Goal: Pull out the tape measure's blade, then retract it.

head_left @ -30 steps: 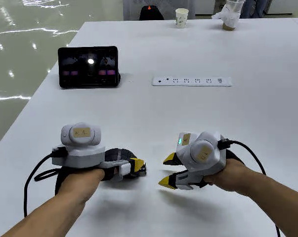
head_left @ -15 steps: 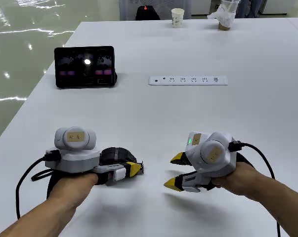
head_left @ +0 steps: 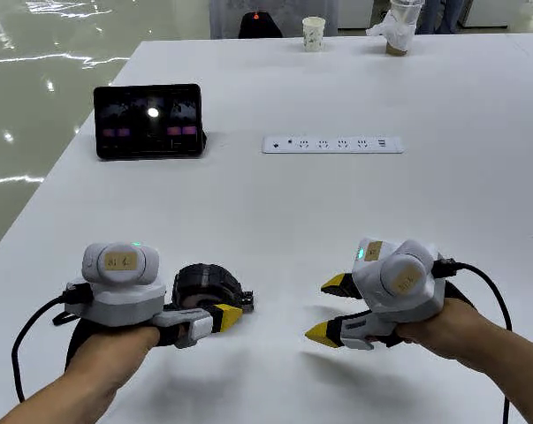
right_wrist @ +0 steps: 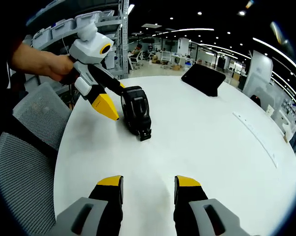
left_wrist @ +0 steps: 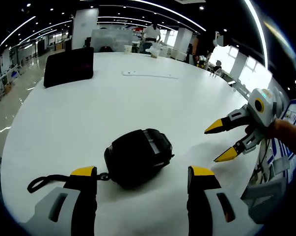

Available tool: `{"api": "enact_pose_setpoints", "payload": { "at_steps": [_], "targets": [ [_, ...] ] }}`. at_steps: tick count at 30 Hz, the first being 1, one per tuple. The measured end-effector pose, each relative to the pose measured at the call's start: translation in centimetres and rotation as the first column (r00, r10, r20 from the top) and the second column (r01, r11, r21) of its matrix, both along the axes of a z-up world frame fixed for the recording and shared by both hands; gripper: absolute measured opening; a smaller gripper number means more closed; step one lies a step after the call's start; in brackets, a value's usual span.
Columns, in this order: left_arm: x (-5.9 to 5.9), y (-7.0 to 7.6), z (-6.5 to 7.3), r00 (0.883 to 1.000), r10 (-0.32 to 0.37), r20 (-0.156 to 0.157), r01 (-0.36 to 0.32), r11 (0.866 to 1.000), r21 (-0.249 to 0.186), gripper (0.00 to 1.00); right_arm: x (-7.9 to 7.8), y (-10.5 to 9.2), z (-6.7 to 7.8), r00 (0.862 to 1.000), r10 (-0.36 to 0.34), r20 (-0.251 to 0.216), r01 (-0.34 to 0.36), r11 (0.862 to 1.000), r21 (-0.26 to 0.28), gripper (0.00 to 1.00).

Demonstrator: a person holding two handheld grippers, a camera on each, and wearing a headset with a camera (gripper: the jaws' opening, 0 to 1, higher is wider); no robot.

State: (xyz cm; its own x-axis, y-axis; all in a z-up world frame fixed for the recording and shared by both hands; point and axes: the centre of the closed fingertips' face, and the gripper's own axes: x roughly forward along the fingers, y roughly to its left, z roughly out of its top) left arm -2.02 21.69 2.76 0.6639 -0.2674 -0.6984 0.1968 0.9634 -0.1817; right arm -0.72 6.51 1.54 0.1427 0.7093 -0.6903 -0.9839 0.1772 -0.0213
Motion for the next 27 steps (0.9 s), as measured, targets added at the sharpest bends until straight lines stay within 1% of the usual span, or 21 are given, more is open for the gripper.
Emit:
{"api": "enact_pose_setpoints", "payload": {
  "at_steps": [4, 10, 14, 17, 20, 24, 27],
  "targets": [
    [-0.3, 0.1, 0.1, 1.0, -0.013, 0.004, 0.013, 1.0, 0.005, 0.72, 0.0, -0.6, 0.2, 1.0, -0.026, -0.008, 0.026, 1.0, 0.01, 0.42],
    [-0.7, 0.1, 0.2, 0.999, -0.031, 0.011, 0.031, 0.999, 0.007, 0.73, -0.1, -1.6, 0.2, 0.998, -0.058, -0.012, 0.058, 0.998, 0.011, 0.44],
    [-0.9, 0.1, 0.2, 0.999, -0.043, 0.015, 0.043, 0.999, 0.01, 0.73, -0.3, -2.3, 0.3, 0.997, -0.073, -0.01, 0.073, 0.997, 0.009, 0.45],
    [-1.0, 0.2, 0.2, 0.999, -0.046, 0.012, 0.046, 0.999, 0.01, 0.73, -0.4, -2.7, 0.2, 0.997, -0.08, -0.006, 0.08, 0.997, 0.005, 0.46],
    [-1.2, 0.2, 0.3, 0.999, -0.049, 0.019, 0.049, 0.999, 0.009, 0.73, -0.5, -3.1, 0.3, 0.996, -0.094, -0.01, 0.094, 0.995, 0.013, 0.48],
    [-1.2, 0.2, 0.3, 0.997, -0.072, 0.029, 0.071, 0.997, 0.022, 0.74, -0.8, -3.6, 0.3, 0.994, -0.11, -0.016, 0.11, 0.994, 0.018, 0.5],
    [-1.3, 0.2, 0.3, 0.996, -0.086, 0.037, 0.085, 0.996, 0.023, 0.75, -0.9, -3.9, 0.4, 0.992, -0.124, -0.021, 0.124, 0.992, 0.023, 0.51]
  ]
}}
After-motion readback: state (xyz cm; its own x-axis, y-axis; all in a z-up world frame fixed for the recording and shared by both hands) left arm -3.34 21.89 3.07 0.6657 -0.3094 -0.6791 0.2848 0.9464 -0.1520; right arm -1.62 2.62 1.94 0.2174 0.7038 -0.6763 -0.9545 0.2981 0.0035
